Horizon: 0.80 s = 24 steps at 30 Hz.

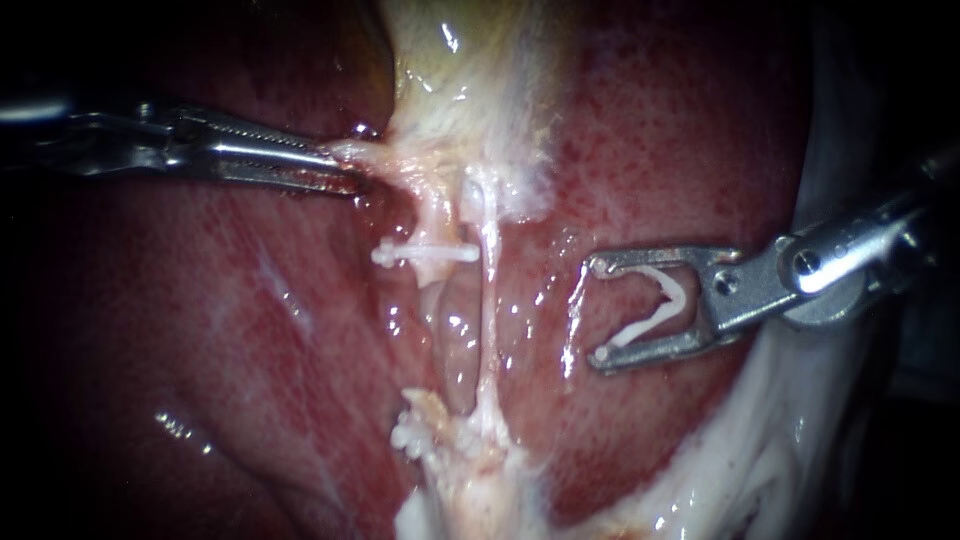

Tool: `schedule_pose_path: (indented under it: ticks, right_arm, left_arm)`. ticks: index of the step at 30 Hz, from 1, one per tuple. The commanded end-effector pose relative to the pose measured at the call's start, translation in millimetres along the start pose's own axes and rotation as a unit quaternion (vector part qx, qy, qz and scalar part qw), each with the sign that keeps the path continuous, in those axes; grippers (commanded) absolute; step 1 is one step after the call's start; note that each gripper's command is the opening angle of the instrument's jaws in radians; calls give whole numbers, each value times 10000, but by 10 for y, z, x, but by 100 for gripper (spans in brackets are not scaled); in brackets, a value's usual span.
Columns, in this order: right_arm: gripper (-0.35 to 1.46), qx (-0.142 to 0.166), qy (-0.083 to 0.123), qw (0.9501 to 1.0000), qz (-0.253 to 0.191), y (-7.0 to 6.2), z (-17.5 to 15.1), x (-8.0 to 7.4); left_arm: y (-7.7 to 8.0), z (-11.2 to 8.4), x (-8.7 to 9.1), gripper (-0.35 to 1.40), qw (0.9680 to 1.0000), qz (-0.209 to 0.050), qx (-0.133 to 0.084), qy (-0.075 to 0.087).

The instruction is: Clipping first clip right tube

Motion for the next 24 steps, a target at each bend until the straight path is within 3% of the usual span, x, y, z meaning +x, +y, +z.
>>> schedule_pose_path:
  ticks: [1,5,9,12,24]
  right_arm:
    - [48,0,2,10000,2,0,0,0]
    - [48,0,2,10000,2,0,0,0]
    - [48,-2,2,10000,2,0,1,0]
    - [48,-5,1,10000,2,0,2,1]
    - [48,135,269,9994,194,-8,25,5]
  left_arm:
    - [1,-4,3,-35,10000,-4,-15,0]
    - [4,-28,19,-35,10000,-77,11,-9]
    - [1,-63,40,-35,9998,23,161,99]
    - [-1,-77,45,-35,9997,54,211,146]
    - [8,-77,46,-35,9995,70,268,151]
